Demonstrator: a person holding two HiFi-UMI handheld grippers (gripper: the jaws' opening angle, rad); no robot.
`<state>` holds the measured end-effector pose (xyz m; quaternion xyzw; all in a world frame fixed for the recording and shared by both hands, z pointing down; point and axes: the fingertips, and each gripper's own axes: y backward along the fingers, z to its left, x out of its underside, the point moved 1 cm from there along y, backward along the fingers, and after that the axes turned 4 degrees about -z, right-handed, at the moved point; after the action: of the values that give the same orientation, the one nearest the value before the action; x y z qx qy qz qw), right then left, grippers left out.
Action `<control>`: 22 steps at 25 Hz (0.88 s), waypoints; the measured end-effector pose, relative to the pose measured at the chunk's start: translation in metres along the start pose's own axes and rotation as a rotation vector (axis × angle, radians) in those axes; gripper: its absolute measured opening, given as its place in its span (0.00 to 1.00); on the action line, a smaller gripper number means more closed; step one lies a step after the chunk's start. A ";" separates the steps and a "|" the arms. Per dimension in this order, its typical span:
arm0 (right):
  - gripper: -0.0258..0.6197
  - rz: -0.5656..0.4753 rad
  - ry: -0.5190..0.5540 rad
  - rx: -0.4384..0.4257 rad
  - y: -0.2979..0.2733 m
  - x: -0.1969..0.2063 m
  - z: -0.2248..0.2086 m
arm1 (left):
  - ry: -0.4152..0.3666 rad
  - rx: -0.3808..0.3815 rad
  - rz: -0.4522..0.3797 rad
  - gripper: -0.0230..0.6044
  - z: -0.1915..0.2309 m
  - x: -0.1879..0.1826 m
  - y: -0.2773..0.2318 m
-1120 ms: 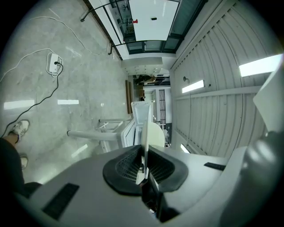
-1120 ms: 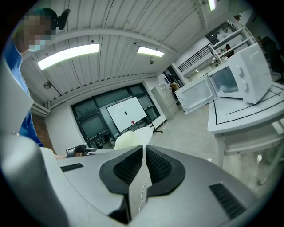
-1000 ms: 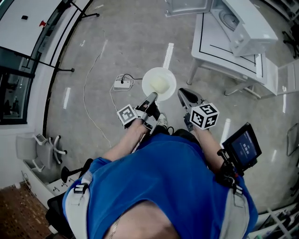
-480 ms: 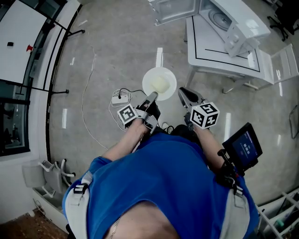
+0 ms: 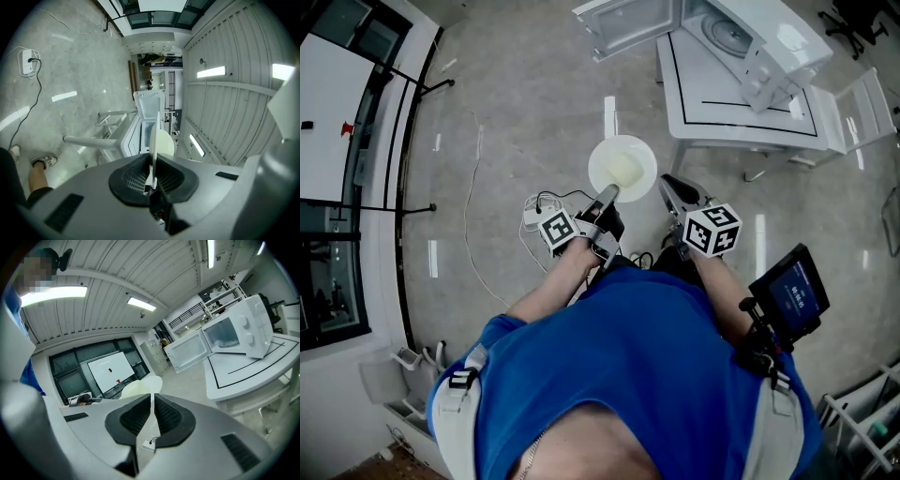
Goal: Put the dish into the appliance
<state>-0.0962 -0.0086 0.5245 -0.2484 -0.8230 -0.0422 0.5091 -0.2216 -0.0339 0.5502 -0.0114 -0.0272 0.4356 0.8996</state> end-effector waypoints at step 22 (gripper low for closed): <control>0.04 -0.058 -0.029 0.060 -0.039 -0.085 -0.137 | -0.042 -0.045 0.055 0.08 -0.003 -0.021 -0.171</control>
<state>0.0285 -0.1180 0.5241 -0.2098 -0.8381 -0.0286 0.5028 -0.1007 -0.1558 0.5540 -0.0231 -0.0556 0.4598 0.8860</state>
